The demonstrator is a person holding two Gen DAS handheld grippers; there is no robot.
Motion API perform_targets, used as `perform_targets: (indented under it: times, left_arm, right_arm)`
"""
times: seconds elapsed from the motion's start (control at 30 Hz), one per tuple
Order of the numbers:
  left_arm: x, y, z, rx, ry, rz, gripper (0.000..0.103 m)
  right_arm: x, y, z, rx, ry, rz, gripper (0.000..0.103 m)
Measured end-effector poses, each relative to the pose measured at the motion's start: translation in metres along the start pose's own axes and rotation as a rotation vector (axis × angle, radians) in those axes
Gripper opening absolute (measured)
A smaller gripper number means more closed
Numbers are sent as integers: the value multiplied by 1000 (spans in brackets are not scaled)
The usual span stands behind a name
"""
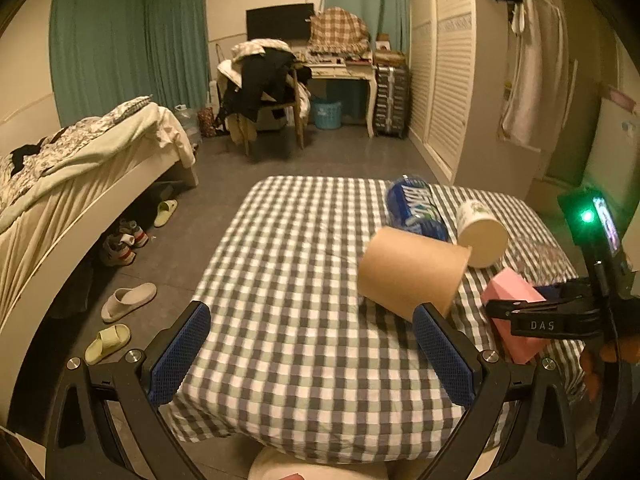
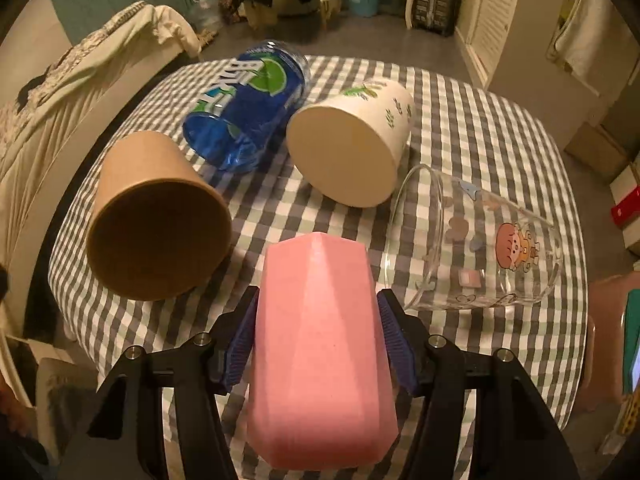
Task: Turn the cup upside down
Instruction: 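Turn the pink cup and lower it onto the table on its side, open the right gripper, then move the left gripper to the pink cup and close around it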
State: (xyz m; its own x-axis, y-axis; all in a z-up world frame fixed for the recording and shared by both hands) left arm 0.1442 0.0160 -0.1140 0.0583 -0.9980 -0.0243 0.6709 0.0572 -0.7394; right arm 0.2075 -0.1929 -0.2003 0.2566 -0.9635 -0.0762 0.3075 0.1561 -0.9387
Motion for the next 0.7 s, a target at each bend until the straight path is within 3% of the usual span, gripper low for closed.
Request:
perform_targets:
  times: [0.03, 0.1, 0.13, 0.17, 0.4, 0.6, 0.7]
  left_arm:
    - [5, 2, 0, -4, 7, -2, 103]
    - [17, 4, 1, -12, 23, -5, 103]
    - [22, 4, 2, -14, 30, -7, 103]
    - [27, 4, 2, -16, 39, -7, 103]
    - [65, -3, 6, -27, 92, -35, 103]
    - [103, -8, 12, -53, 129, -67, 103]
    - [118, -8, 18, -85, 151, -84, 103]
  right_arm:
    - [-5, 0, 1, 15, -7, -1, 58]
    - [-10, -4, 1, 51, -14, 11, 73]
    - [-15, -11, -2, 76, -11, 17, 85]
    - [-15, -20, -1, 102, -10, 27, 87]
    - [-9, -103, -4, 275, -52, 35, 92]
    - [20, -148, -21, 347, -46, 44, 92]
    - [39, -161, -30, 369, -32, 5, 92]
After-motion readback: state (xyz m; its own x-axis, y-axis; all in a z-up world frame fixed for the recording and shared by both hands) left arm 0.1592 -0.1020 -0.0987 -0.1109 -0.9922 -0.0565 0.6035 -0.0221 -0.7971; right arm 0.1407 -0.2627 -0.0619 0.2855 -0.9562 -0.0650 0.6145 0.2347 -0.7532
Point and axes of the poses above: each gripper's, at about its wrist camera, not at the fingertips, and y roughly the way its jaws point, x to its right, z to its top, the point moved 10 cm from there along y, roughly the way its jaws point, and after that the axes turned 7 degrees about -x, right-handed, at the moved point
